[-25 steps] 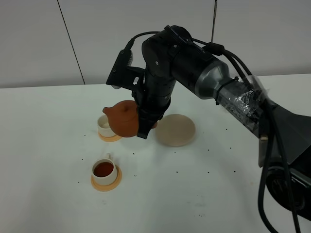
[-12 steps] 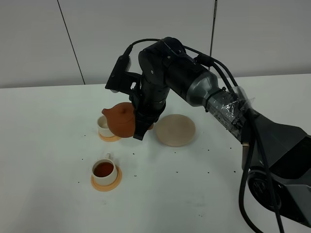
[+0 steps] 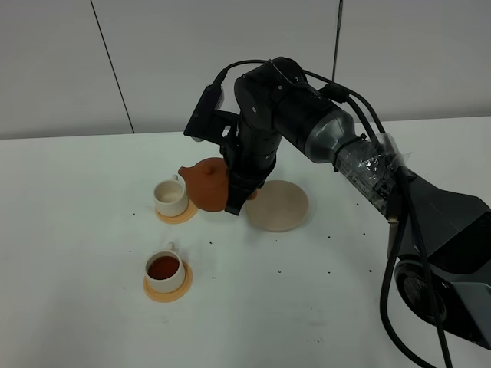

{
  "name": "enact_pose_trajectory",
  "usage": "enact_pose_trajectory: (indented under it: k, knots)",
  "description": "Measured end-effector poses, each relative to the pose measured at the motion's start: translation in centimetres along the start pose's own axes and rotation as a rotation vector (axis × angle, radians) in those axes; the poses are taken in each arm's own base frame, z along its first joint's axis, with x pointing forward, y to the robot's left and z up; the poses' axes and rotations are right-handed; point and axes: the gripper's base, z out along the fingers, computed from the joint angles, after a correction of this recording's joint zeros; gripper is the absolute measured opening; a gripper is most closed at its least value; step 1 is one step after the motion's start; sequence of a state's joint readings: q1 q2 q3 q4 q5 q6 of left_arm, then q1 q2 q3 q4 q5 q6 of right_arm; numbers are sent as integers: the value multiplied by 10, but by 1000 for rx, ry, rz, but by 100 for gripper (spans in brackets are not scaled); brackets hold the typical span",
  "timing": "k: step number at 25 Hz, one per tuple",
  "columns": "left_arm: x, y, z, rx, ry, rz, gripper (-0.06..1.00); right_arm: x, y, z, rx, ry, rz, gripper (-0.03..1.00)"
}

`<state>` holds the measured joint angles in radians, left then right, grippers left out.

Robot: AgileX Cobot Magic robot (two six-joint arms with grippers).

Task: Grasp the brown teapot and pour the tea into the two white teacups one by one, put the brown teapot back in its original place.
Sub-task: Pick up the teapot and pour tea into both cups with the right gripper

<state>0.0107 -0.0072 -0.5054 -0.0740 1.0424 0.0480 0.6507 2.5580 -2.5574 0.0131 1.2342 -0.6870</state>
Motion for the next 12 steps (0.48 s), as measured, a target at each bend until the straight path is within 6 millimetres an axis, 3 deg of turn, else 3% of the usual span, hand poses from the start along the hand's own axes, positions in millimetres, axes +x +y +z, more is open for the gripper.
enact_pose_trajectory:
  k: [12]
  knots:
    - [0,0,0,0,0,0,24,2,-3,0,5,4,-18,9]
